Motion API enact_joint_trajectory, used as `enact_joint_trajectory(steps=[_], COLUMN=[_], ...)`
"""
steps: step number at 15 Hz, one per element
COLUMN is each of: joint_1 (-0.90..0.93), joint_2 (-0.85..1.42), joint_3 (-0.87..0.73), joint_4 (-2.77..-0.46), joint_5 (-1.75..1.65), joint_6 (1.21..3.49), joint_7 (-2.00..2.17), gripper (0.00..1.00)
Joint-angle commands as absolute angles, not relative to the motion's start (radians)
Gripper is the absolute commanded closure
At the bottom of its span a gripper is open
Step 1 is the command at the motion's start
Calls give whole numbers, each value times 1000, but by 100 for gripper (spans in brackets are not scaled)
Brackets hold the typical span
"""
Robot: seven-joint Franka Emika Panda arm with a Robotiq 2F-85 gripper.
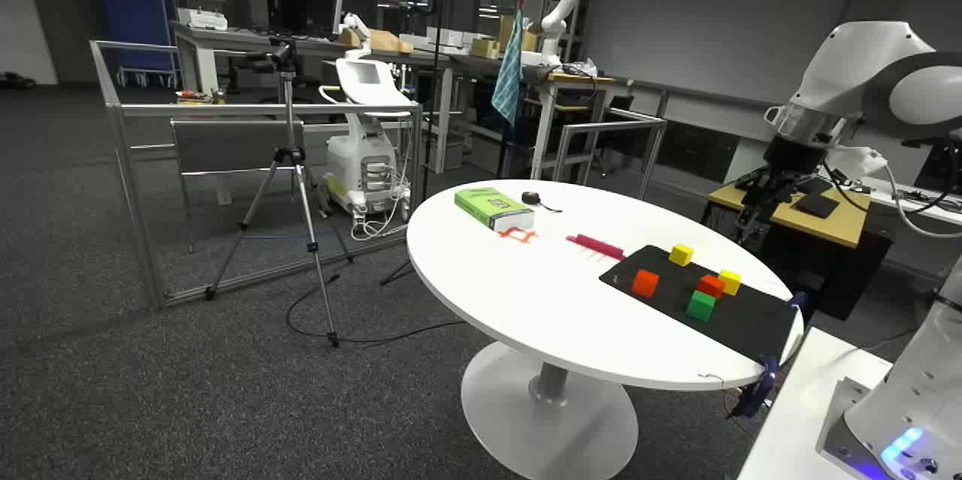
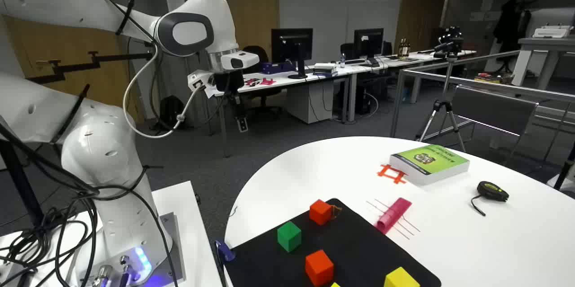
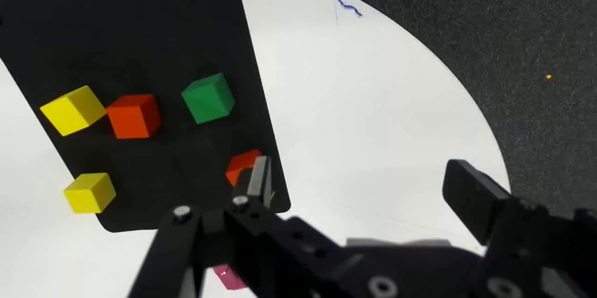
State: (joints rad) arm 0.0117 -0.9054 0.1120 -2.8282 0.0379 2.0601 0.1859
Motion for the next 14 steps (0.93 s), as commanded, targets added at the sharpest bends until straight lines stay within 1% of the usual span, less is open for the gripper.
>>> enact_joint_trajectory(steps=[1, 6, 10, 12, 14], joint_1=[13, -65, -126, -136, -125], joint_2=[-904, -707, -467, -346, -218], joint_3=[110, 64, -12, -50, -88], joint_4=[-2827, -2761, -2666, -2601, -2514], joint_5=[36, -30, -113, -124, -97], joint_6=[2053, 2219, 2393, 2422, 2402], joint_7=[187, 143, 51, 1, -48], gripper=[0, 0, 0, 0, 0])
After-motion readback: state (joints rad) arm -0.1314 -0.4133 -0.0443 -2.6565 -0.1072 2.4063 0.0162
